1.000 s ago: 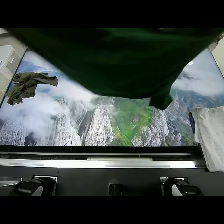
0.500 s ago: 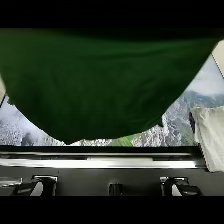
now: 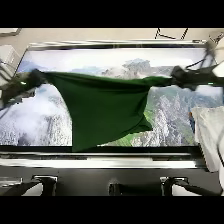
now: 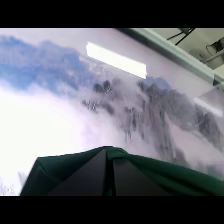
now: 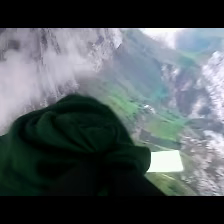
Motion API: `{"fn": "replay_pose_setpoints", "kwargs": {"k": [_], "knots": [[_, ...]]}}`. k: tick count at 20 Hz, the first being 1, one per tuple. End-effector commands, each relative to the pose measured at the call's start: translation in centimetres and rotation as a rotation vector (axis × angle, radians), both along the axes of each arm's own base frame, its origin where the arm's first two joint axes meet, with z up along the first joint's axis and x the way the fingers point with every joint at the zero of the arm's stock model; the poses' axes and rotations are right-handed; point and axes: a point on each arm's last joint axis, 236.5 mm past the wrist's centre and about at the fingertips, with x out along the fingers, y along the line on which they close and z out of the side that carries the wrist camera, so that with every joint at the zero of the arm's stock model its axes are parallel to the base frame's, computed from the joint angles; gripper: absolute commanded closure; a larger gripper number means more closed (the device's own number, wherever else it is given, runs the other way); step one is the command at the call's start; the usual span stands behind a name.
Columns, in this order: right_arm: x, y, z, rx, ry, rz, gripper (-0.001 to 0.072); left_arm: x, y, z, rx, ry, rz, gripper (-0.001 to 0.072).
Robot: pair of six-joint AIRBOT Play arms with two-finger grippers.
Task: Fold the clothes and pants, and hang the long-sleeved shirts on hangers.
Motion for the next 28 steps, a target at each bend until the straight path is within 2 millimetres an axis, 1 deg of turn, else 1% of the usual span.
{"fn": "replay_pose_setpoints", "kwargs": {"k": [1,2,3,4,5,6,7,8,9,10,11,12,13,14,15,17,18,19,20,22,24,25,26,27,28], "knots": [[2.1,5.1,-7.9,0.322,0.207,-0.040,0.0669,0.2,-4.5,-9.6,-0.118,0.239,-0.093,0.0686],[1.4,5.9,-9.7,0.312,0.255,-0.003,0.0669,-0.8,-5.9,-11.3,-0.132,0.303,-0.151,0.0686],[0.8,6.6,-10.9,0.294,0.282,0.039,0.0669,-1.7,-6.9,-12.6,-0.148,0.356,-0.196,0.0687],[0.6,6.8,-11.4,0.277,0.282,0.073,0.0669,-2.6,-7.4,-13.3,-0.168,0.399,-0.225,0.0668],[0.2,6.7,-11.1,0.262,0.273,0.113,0.0647,-3.3,-7.3,-13.4,-0.198,0.435,-0.237,0.0439],[-0.4,5.8,-10.5,0.236,0.269,0.158,0.0461,-4.1,-6.4,-13.0,-0.223,0.465,-0.258,0.0125],[-1.3,4.3,-9.7,0.204,0.277,0.202,0.0215,-5.2,-4.9,-12.4,-0.239,0.499,-0.293,0.0089],[-2.9,1.9,-9.2,0.148,0.299,0.246,0.0050,-6.8,-2.6,-12.1,-0.258,0.570,-0.303,0.0100],[-5.0,-1.5,-9.3,0.074,0.359,0.244,0.0048,-8.9,-0.1,-12.4,-0.276,0.671,-0.284,0.0100],[-7.2,-4.8,-9.8,0.009,0.443,0.213,0.0051,-11.7,2.3,-13.0,-0.266,0.779,-0.276,0.0101],[-9.6,-7.3,-10.5,-0.026,0.531,0.175,0.0059,-14.5,4.3,-14.0,-0.215,0.869,-0.278,0.0113],[-11.6,-8.0,-11.2,-0.011,0.589,0.160,0.0081,-17.4,6.1,-15.4,-0.144,0.953,-0.263,0.0114],[-13.4,-7.6,-12.5,0.020,0.636,0.156,0.0081,-19.5,6.7,-16.7,-0.103,1.002,-0.247,0.0116],[-14.9,-6.6,-14.0,0.048,0.674,0.159,0.0067,-21.1,5.9,-17.9,-0.112,1.014,-0.244,0.0117],[-16.2,-5.0,-15.4,0.093,0.697,0.185,0.0020,-22.0,4.0,-18.8,-0.153,0.988,-0.268,0.0117],[-18.0,-1.0,-17.3,0.198,0.714,0.242,0.0019,-23.4,0.1,-20.5,-0.242,0.951,-0.316,0.0119],[-18.6,0.6,-18.1,0.225,0.719,0.254,0.0012,-24.3,-1.6,-21.5,-0.274,0.957,-0.329,0.0119],[-19.0,1.8,-18.8,0.229,0.722,0.269,0.0012,-25.1,-2.7,-22.5,-0.283,0.971,-0.329,0.0130],[-19.2,2.7,-19.4,0.215,0.720,0.287,0.0011,-25.9,-3.6,-23.4,-0.273,0.981,-0.333,0.0208],[-18.8,3.9,-20.0,0.178,0.691,0.310,0.0011,-26.3,-4.7,-24.2,-0.254,0.979,-0.343,0.0208],[-17.7,5.2,-20.3,0.163,0.645,0.314,0.0012,-25.6,-5.5,-24.3,-0.246,0.953,-0.336,0.0209],[-16.9,5.9,-20.3,0.165,0.615,0.306,0.0012,-25.0,-5.8,-24.5,-0.240,0.934,-0.323,0.0225],[-16.2,6.4,-20.3,0.171,0.590,0.297,0.0013,-24.4,-6.0,-24.7,-0.231,0.916,-0.305,0.0313],[-15.7,6.9,-20.2,0.176,0.569,0.289,0.0016,-23.8,-6.1,-25.0,-0.217,0.905,-0.277,0.0346],[-15.2,7.4,-20.2,0.178,0.550,0.285,0.0037,-23.4,-6.2,-25.4,-0.196,0.895,-0.259,0.0363]]}}
